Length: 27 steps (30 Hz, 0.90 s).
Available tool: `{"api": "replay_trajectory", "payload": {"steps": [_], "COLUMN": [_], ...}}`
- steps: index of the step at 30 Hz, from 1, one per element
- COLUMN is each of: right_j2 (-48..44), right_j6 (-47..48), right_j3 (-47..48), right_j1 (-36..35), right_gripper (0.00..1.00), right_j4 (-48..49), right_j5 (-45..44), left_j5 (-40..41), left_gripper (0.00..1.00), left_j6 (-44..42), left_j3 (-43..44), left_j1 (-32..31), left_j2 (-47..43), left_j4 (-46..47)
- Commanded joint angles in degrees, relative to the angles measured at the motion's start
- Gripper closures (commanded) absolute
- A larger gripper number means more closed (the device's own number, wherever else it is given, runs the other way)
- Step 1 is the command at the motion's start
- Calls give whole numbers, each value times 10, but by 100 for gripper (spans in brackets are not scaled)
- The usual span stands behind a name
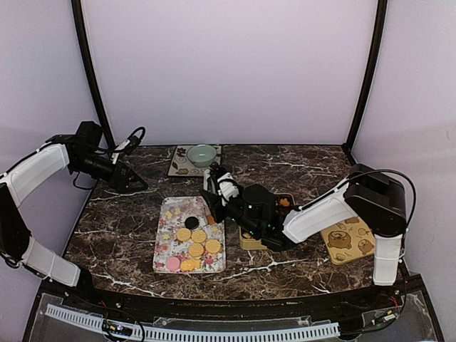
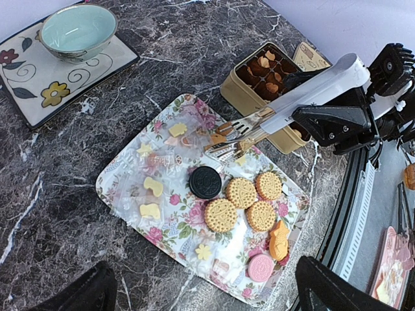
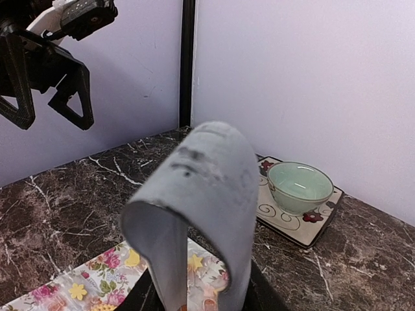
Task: Pack the cookies
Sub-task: Pick up the fake cookies from the plate.
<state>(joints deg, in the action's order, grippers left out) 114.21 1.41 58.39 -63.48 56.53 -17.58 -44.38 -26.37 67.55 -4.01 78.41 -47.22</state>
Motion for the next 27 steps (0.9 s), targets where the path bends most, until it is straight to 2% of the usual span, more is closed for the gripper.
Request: {"api": "replay_trajectory", "payload": {"steps": [1, 11, 21, 27], "right_j2": [9, -7, -101, -159], "right_j6": [3, 48, 65, 57], "right_j3": [4, 6, 17, -18], "right_j1": [-6, -21, -20, -17], "right_gripper": [67, 77, 79, 79], "right_j4": [-12, -27, -36, -45], "right_j5": [-1, -33, -10, -18], "left_j5": [-13, -12, -17, -16], "left_gripper": [1, 1, 1, 1], "left_j6": [-8, -10, -8, -10], "left_j3": [11, 14, 17, 17], "left_j1": [3, 3, 4, 3], "left_j2": [-1, 0, 6, 6], "left_j4": [-14, -15, -13, -14]}}
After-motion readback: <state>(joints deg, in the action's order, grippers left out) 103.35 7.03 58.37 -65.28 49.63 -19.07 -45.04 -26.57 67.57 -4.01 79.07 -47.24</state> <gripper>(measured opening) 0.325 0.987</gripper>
